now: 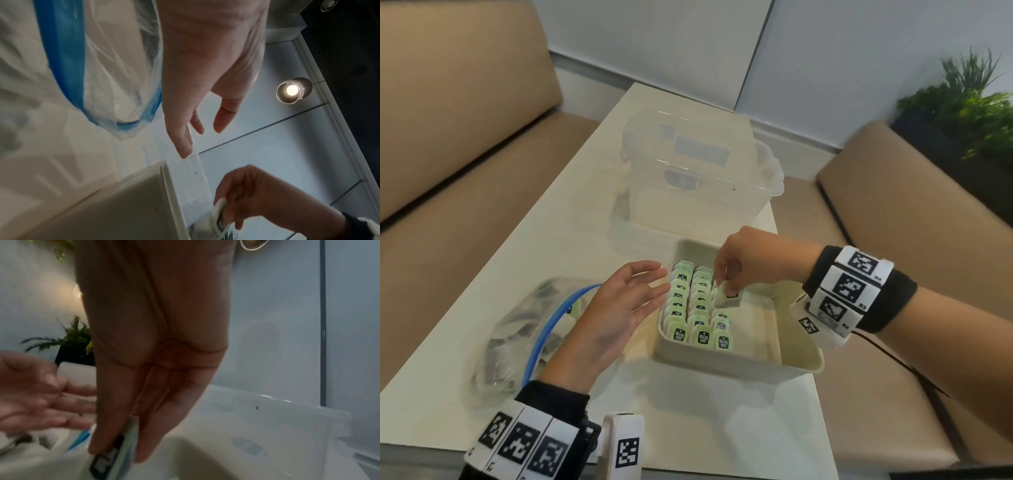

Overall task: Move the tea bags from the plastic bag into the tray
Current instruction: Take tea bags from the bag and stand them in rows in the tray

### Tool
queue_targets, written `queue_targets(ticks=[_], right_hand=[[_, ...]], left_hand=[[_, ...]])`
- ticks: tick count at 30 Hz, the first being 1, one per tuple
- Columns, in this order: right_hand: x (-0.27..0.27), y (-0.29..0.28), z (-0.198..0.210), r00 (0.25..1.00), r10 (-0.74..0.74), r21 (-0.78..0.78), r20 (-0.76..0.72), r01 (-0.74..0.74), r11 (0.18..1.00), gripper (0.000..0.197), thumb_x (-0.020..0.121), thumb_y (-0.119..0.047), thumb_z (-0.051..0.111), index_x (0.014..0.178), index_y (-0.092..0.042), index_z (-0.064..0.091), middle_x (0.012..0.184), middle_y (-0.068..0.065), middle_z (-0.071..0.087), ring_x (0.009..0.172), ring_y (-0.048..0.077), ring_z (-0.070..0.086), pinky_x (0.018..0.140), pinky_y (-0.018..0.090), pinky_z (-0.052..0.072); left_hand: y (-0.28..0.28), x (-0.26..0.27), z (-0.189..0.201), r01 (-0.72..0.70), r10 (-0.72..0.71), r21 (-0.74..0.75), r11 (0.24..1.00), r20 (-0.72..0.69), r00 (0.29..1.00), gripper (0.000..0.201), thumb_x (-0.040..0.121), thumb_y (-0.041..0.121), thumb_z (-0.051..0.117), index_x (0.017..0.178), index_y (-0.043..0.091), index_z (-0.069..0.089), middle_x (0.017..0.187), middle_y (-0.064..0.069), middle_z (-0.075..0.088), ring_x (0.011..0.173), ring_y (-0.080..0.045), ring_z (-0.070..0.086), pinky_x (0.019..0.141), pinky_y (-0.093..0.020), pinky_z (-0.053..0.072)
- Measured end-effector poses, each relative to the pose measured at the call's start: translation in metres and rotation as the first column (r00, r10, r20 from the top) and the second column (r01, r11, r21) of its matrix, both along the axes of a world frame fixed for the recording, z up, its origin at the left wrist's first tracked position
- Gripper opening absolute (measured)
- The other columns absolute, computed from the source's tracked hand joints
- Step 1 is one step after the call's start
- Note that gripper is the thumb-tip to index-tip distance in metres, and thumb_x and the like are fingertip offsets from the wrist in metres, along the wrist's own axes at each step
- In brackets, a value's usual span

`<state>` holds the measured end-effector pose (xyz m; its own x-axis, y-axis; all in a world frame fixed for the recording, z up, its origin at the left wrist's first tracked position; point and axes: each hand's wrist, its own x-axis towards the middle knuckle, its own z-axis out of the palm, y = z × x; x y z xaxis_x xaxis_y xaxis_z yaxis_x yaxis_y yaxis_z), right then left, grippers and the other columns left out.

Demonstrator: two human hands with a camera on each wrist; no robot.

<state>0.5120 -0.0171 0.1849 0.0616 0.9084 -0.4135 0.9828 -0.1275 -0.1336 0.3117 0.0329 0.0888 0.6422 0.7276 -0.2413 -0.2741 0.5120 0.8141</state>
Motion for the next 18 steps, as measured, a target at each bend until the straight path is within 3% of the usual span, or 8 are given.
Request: queue_targets(ticks=[4,6,11,13,15,18], right_hand=[[0.007,-0.006,-0.01,0.995,-0.084,-0.059,-0.055,0.081,0.995,0.015,0.075,-0.023,0.077,0.087,-0.016,0.072,0.077,0.001,0.071,0.052,0.007,0.058,0.055,0.015,0.047],[0.01,-0.007,-0.012,0.995,-0.093,-0.058,-0.03,0.091,0.994,0.018,0.076,-0.026,0.076,0.091,-0.018,0.07,0.078,0.002,0.071,0.049,0.007,0.055,0.053,0.015,0.044],[0.017,-0.008,-0.017,0.992,-0.108,-0.123,-0.059,0.1,0.987,0.015,0.077,-0.023,0.075,0.088,-0.02,0.065,0.073,-0.005,0.068,0.054,0.002,0.06,0.055,0.011,0.041],[0.021,-0.01,-0.022,0.992,-0.108,-0.175,-0.06,0.096,0.98,0.017,0.075,-0.019,0.077,0.087,-0.019,0.064,0.079,-0.005,0.069,0.058,0.002,0.059,0.051,0.006,0.038],[0.023,-0.012,-0.032,0.995,-0.075,-0.248,-0.072,0.055,0.967,0.018,0.075,-0.016,0.076,0.089,-0.017,0.065,0.087,0.001,0.071,0.066,0.007,0.059,0.056,0.01,0.039],[0.024,-0.014,-0.049,0.984,-0.105,-0.405,-0.144,0.038,0.913,0.02,0.079,-0.012,0.072,0.094,-0.018,0.06,0.081,-0.002,0.067,0.07,0.011,0.061,0.059,0.012,0.041]], left_hand=[[0.002,-0.002,0.0,0.002,-0.002,0.003,1.0,-0.006,1.0,0.025,0.089,-0.006,0.05,0.102,0.011,0.062,0.115,-0.01,0.064,0.102,-0.021,0.067,0.081,-0.023,0.056],[0.002,-0.002,0.0,0.008,-0.008,0.002,1.0,-0.015,1.0,0.027,0.089,-0.008,0.049,0.102,0.011,0.062,0.114,-0.009,0.065,0.102,-0.021,0.067,0.082,-0.025,0.054],[0.003,0.001,0.002,0.011,-0.011,-0.013,1.0,-0.042,0.999,0.028,0.089,-0.009,0.048,0.101,0.011,0.063,0.112,-0.009,0.066,0.104,-0.024,0.066,0.083,-0.028,0.051],[0.003,0.001,0.002,0.01,-0.011,-0.02,1.0,-0.045,0.999,0.027,0.089,-0.008,0.048,0.101,0.01,0.064,0.111,-0.009,0.066,0.104,-0.023,0.067,0.083,-0.028,0.051],[0.003,0.001,0.002,0.008,-0.009,-0.03,1.0,-0.044,0.999,0.028,0.089,-0.009,0.047,0.1,0.01,0.063,0.109,-0.009,0.066,0.103,-0.024,0.067,0.084,-0.029,0.051],[0.003,0.0,0.001,0.004,-0.005,-0.036,0.999,-0.042,0.999,0.028,0.089,-0.01,0.046,0.1,0.009,0.063,0.108,-0.009,0.066,0.102,-0.024,0.066,0.084,-0.029,0.05]])
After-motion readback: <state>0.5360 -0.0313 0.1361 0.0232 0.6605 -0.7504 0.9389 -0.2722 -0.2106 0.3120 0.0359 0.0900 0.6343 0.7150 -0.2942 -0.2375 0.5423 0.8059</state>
